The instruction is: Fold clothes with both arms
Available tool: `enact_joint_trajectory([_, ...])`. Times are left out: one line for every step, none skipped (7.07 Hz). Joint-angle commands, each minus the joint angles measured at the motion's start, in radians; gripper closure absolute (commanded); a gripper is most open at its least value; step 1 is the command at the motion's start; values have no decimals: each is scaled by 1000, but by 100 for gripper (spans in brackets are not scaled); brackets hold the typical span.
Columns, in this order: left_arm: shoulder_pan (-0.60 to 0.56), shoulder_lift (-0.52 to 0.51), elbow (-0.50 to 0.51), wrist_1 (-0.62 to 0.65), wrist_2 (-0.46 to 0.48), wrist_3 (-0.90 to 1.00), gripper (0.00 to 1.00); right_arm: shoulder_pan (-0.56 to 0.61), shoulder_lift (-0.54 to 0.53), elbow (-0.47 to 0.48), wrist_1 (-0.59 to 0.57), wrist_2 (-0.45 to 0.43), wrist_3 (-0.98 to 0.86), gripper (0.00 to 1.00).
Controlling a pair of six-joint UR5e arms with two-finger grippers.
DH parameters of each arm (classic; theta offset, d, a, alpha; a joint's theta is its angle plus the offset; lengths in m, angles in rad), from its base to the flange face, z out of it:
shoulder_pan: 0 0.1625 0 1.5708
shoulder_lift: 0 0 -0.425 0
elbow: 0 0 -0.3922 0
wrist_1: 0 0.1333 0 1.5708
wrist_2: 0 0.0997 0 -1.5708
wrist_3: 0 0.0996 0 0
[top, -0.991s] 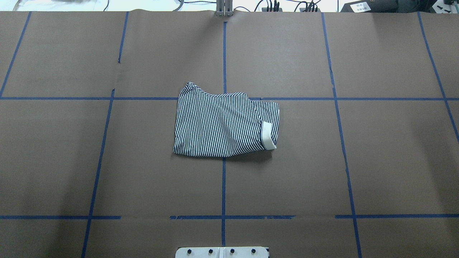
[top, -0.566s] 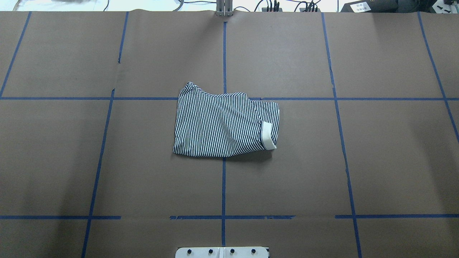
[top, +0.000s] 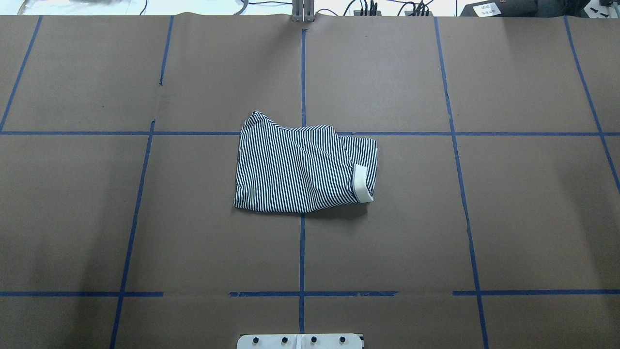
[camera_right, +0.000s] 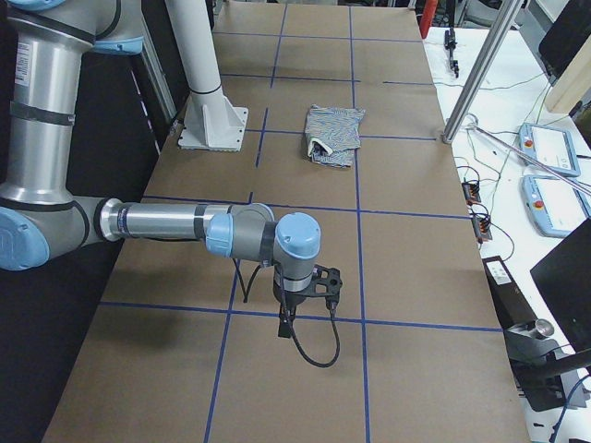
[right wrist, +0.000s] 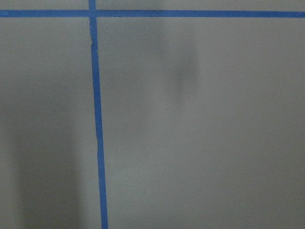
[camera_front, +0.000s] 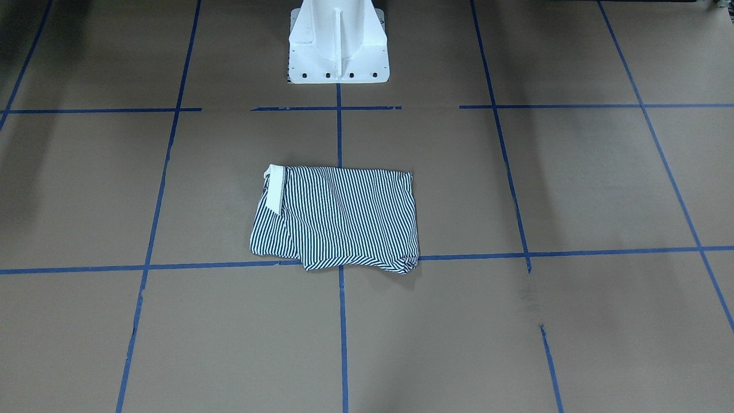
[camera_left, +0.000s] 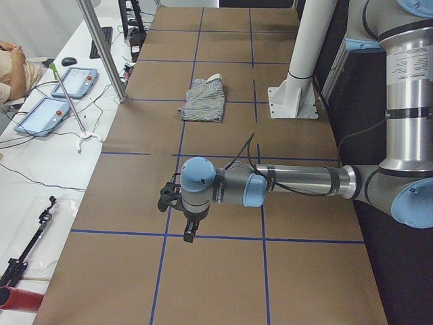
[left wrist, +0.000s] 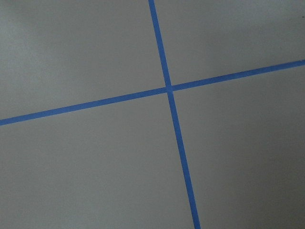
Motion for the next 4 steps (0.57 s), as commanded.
enact_joint_trajectory([0,0,-7,3,-2,0,0,0,2,0,4,1,0,0])
enact_joint_trajectory([0,0,-9,1,-4,0,0,-2,2,-2,4,0,1,0])
enact_joint_trajectory([0,0,-10,1,-4,0,0,-3,2,-2,4,-2,1,0])
enact_joint_trajectory([0,0,-12,0,-4,0,0,-3,2,-2,4,-2,4,0])
